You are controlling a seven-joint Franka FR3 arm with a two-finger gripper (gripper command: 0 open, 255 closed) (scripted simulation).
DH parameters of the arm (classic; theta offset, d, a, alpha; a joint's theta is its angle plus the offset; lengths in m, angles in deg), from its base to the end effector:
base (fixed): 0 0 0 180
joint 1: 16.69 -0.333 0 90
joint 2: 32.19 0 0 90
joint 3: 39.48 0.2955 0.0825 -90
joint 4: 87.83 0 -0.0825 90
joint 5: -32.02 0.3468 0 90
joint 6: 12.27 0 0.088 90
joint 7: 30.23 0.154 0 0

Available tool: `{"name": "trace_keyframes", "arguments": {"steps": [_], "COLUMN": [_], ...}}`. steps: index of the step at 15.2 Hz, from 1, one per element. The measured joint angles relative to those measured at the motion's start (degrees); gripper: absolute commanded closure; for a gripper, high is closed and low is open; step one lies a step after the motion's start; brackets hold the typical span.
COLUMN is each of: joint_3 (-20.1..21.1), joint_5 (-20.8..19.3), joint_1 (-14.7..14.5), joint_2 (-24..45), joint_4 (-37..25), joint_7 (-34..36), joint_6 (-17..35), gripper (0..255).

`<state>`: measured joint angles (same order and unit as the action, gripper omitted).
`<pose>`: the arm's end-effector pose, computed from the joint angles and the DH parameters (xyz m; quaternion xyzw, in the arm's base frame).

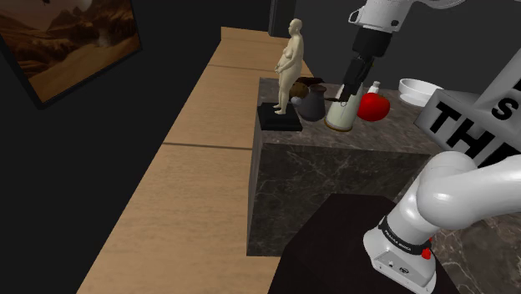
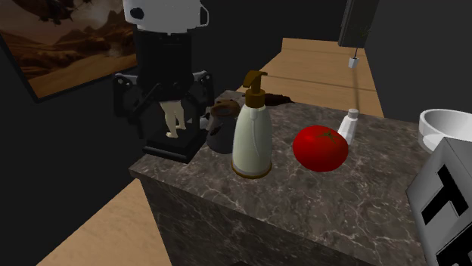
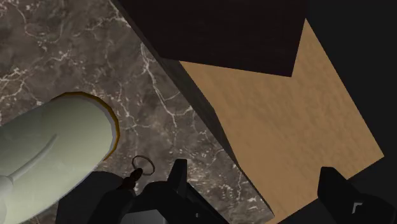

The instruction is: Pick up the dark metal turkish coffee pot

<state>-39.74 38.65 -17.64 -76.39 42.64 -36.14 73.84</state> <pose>0.2811 0.0215 0.5541 -0.9963 -0.0619 -0.0013 0.0593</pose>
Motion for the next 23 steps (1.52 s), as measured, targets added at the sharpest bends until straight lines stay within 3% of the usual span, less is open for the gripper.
{"name": "trace_keyframes", "arguments": {"steps": [8, 18, 23], "joint_3": [-3.46, -8.55, -8.92], "joint_5": [-4.03, -8.13, -8.39], "joint_1": [2.33, 5.37, 5.6], "joint_2": [8.88, 24.55, 25.25], "joint_4": [-3.09, -12.37, -9.27], "joint_7": [-3.47, -7.97, -8.28], "joint_6": [5.52, 12.23, 16.08], "gripper": [0, 0, 0]}}
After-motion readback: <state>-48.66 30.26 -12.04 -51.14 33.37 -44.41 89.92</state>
